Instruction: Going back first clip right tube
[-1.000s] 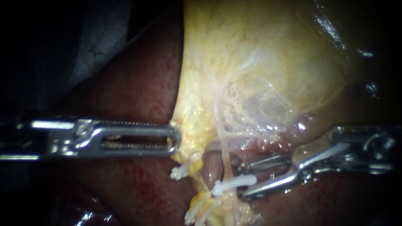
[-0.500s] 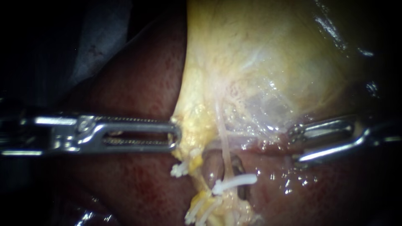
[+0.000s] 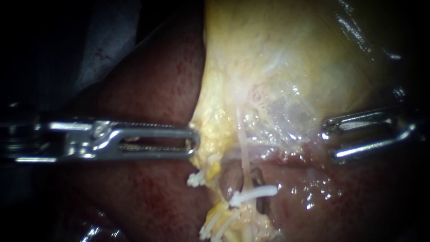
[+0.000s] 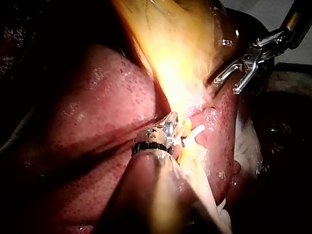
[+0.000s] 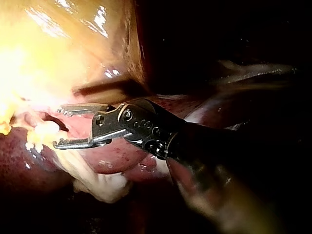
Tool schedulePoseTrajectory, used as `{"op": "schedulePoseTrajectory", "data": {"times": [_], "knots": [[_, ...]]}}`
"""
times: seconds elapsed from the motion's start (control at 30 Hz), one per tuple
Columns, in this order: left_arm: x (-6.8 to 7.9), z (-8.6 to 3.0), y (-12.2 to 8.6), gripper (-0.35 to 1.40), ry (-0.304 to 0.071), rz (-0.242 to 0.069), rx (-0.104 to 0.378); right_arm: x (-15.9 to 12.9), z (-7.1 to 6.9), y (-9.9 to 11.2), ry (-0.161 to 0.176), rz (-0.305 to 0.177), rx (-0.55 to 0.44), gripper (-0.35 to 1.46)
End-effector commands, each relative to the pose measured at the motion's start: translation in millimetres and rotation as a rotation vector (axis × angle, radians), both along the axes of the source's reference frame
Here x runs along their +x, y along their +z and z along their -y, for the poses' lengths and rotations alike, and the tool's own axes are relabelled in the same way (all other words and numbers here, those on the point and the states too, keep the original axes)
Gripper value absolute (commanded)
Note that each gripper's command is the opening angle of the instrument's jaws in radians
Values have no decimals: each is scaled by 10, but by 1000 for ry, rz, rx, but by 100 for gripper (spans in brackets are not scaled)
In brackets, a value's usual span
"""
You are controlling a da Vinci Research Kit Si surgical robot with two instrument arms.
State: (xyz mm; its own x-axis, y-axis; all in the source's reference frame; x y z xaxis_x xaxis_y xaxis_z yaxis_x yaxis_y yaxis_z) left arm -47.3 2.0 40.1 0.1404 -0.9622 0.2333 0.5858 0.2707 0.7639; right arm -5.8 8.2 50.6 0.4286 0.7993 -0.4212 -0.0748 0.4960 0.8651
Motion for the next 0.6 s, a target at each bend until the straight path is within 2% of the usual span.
{"op": "schedulePoseTrajectory", "data": {"times": [0.03,0.27,0.47,0.6], "knots": [[-5,-1,4,-35,-2,-3,-2,0,0,0,0,0,0,42],[-32,2,24,-35,4,1,0,0,1,0,0,0,0,42],[-43,3,28,-35,8,4,3,-1,1,0,0,0,0,41],[-45,4,27,-35,9,5,4,-1,1,0,-1,0,0,41]]}}
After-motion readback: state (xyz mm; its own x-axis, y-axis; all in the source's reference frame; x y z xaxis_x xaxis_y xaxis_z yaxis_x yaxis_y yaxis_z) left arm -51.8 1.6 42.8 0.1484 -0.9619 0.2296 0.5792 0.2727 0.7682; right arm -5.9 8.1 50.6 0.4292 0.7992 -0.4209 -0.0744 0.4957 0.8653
